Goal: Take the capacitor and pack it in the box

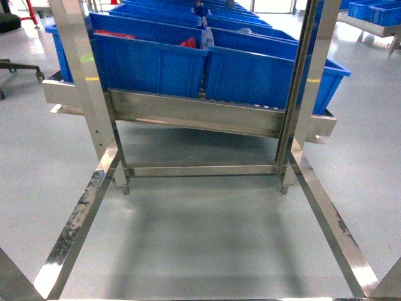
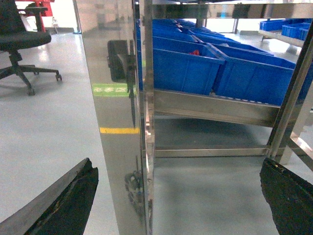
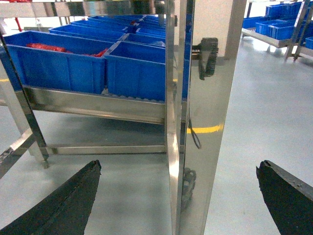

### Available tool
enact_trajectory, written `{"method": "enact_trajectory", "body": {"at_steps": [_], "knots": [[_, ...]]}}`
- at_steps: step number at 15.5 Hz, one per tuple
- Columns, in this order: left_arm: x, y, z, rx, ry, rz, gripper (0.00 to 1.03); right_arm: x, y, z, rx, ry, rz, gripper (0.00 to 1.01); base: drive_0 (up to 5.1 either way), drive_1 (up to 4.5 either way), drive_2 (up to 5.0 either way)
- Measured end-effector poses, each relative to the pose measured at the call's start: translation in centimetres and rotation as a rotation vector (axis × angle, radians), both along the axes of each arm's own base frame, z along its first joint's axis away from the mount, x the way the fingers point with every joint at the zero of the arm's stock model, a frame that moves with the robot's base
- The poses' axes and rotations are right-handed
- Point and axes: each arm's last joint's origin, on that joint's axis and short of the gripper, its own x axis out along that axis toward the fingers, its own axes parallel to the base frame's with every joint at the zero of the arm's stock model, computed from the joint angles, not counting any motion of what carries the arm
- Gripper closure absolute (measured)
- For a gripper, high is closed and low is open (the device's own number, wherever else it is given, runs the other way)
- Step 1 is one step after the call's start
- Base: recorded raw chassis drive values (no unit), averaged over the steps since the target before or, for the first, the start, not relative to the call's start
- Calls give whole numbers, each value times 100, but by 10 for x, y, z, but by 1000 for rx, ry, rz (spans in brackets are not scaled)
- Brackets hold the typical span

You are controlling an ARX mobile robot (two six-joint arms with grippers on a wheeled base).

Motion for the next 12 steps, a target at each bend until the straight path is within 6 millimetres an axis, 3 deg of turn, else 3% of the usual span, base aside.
{"method": "enact_trajectory", "body": {"at_steps": [12], "knots": [[0, 0, 0, 0, 0, 0, 5, 0, 0, 0, 0, 0, 0, 3, 0, 0, 0]]}}
